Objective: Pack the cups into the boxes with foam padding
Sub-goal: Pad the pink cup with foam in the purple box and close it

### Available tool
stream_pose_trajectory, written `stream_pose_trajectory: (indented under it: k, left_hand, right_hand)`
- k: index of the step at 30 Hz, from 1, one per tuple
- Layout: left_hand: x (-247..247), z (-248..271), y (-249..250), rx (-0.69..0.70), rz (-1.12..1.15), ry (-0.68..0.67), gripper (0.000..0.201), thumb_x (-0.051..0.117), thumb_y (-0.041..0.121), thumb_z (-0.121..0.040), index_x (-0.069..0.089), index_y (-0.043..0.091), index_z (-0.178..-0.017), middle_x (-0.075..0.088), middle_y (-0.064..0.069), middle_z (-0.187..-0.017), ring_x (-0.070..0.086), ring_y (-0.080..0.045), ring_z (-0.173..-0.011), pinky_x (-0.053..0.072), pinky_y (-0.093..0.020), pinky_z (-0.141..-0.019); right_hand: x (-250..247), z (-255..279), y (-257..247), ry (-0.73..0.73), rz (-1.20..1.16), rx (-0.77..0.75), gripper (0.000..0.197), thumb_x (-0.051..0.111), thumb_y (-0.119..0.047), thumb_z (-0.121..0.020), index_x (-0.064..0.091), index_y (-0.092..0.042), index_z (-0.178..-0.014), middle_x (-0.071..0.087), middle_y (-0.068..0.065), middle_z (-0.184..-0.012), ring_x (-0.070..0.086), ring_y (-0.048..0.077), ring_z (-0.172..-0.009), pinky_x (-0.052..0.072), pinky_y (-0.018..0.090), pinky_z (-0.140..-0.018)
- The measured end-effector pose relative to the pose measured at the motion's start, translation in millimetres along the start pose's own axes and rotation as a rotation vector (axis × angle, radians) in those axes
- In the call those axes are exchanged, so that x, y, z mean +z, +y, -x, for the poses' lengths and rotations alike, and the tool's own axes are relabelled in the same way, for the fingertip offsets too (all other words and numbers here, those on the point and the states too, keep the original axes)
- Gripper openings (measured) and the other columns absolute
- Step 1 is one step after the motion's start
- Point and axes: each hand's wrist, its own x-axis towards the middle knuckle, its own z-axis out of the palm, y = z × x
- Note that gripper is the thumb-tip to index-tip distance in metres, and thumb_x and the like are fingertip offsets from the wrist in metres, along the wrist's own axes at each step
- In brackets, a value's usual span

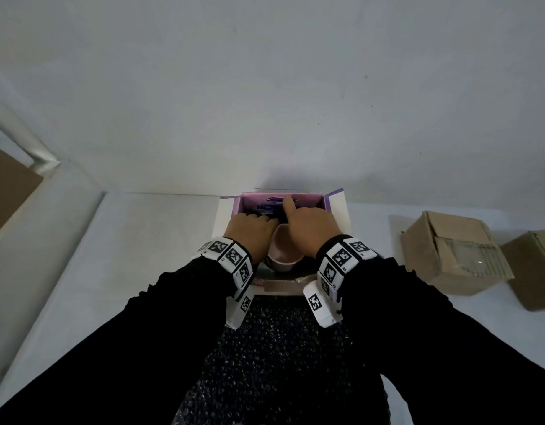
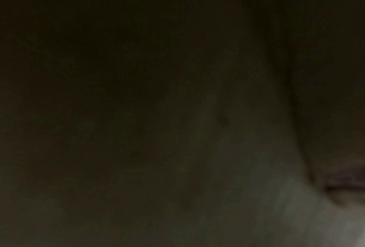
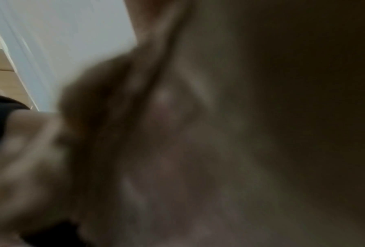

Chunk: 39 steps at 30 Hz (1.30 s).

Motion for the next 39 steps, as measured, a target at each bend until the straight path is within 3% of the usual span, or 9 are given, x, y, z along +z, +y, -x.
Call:
stream_pose_trajectory:
  k: [6, 11, 14, 18, 27, 31, 34, 37, 39]
  left_hand:
    - [-4.5, 0.6, -1.7, -0.100, 0.156, 0.025, 0.034, 0.054, 0.022, -0.091, 0.053, 0.020, -0.125, 0.048, -0.008, -0.128, 0.051, -0.027, -0.114, 0.052, -0.042, -0.087]
    - [-11.2, 8.1, 2.8, -0.060, 0.170, 0.020, 0.038, 0.048, 0.023, -0.094, 0.044, 0.018, -0.131, 0.065, -0.007, -0.113, 0.065, -0.026, -0.098, 0.052, -0.039, -0.078]
    - [-22.5, 18.0, 7.2, -0.040, 0.093, 0.043, 0.041, 0.048, 0.027, -0.094, 0.040, 0.021, -0.134, 0.070, -0.006, -0.101, 0.067, -0.028, -0.089, 0.049, -0.036, -0.074]
    - [-41.0, 37.0, 9.1, -0.051, 0.109, 0.016, 0.035, 0.051, 0.026, -0.089, 0.049, 0.022, -0.123, 0.068, -0.003, -0.103, 0.065, -0.027, -0.093, 0.053, -0.039, -0.074]
    - [-40.3, 105.8, 32.7, 0.001, 0.309, 0.140, 0.035, 0.047, 0.022, -0.087, 0.062, 0.030, -0.117, 0.065, 0.004, -0.114, 0.061, -0.020, -0.103, 0.051, -0.035, -0.081]
    - [-18.6, 143.0, 46.5, 0.149, 0.390, 0.341, 0.027, 0.058, 0.013, -0.079, 0.068, 0.020, -0.103, 0.065, 0.000, -0.102, 0.057, -0.023, -0.094, 0.052, -0.035, -0.072]
    - [0.1, 168.9, 55.8, 0.123, 0.432, 0.454, 0.018, 0.062, 0.012, -0.078, 0.069, 0.020, -0.093, 0.065, 0.003, -0.094, 0.059, -0.019, -0.089, 0.048, -0.027, -0.068]
    - [17.2, 191.6, 65.9, 0.034, 0.509, 0.289, 0.021, 0.057, 0.019, -0.082, 0.068, 0.023, -0.099, 0.064, 0.005, -0.097, 0.060, -0.017, -0.091, 0.053, -0.034, -0.075]
    - [26.9, 204.7, 71.6, -0.026, 0.506, 0.081, 0.027, 0.057, 0.023, -0.085, 0.064, 0.027, -0.112, 0.061, 0.004, -0.109, 0.057, -0.017, -0.102, 0.052, -0.037, -0.084]
  right_hand:
    - [1.5, -0.4, -3.8, -0.047, 0.119, 0.020, 0.032, 0.032, -0.019, -0.099, 0.047, -0.011, -0.126, 0.067, 0.011, -0.112, 0.063, 0.030, -0.101, 0.042, 0.037, -0.077]
    - [-10.4, 7.3, -0.3, -0.005, -0.056, 0.035, 0.031, 0.043, -0.021, -0.095, 0.051, -0.013, -0.124, 0.065, 0.010, -0.114, 0.062, 0.029, -0.101, 0.049, 0.039, -0.078]
    - [-23.3, 21.4, 1.5, 0.061, -0.159, 0.041, 0.031, 0.048, -0.024, -0.092, 0.056, -0.019, -0.122, 0.064, 0.005, -0.116, 0.061, 0.026, -0.102, 0.045, 0.033, -0.077]
    - [-35.8, 47.6, 1.5, 0.190, -0.318, 0.008, 0.030, 0.050, -0.019, -0.089, 0.062, -0.023, -0.116, 0.068, 0.001, -0.109, 0.062, 0.023, -0.094, 0.041, 0.027, -0.070]
    - [-6.5, 138.0, -16.5, 0.403, -0.517, -0.163, 0.023, 0.052, -0.023, -0.089, 0.062, -0.026, -0.109, 0.068, -0.007, -0.092, 0.059, 0.013, -0.077, 0.050, 0.033, -0.068]
    - [36.6, 177.0, -21.7, 0.273, -0.509, -0.084, 0.021, 0.056, -0.024, -0.088, 0.062, -0.028, -0.107, 0.068, -0.006, -0.091, 0.061, 0.016, -0.080, 0.050, 0.032, -0.072]
    - [66.5, 196.2, -27.1, -0.080, -0.356, 0.073, 0.034, 0.057, -0.048, -0.087, 0.057, -0.026, -0.112, 0.068, 0.000, -0.100, 0.064, 0.023, -0.094, 0.051, 0.033, -0.079]
    - [92.5, 212.0, -34.6, -0.349, -0.174, 0.159, 0.083, 0.059, -0.076, -0.070, 0.044, -0.018, -0.128, 0.060, 0.006, -0.117, 0.061, 0.027, -0.105, 0.051, 0.037, -0.083]
    - [106.0, 220.7, -39.8, -0.342, -0.140, 0.156, 0.077, 0.069, -0.064, -0.072, 0.041, -0.019, -0.128, 0.055, 0.009, -0.123, 0.060, 0.028, -0.106, 0.051, 0.039, -0.085]
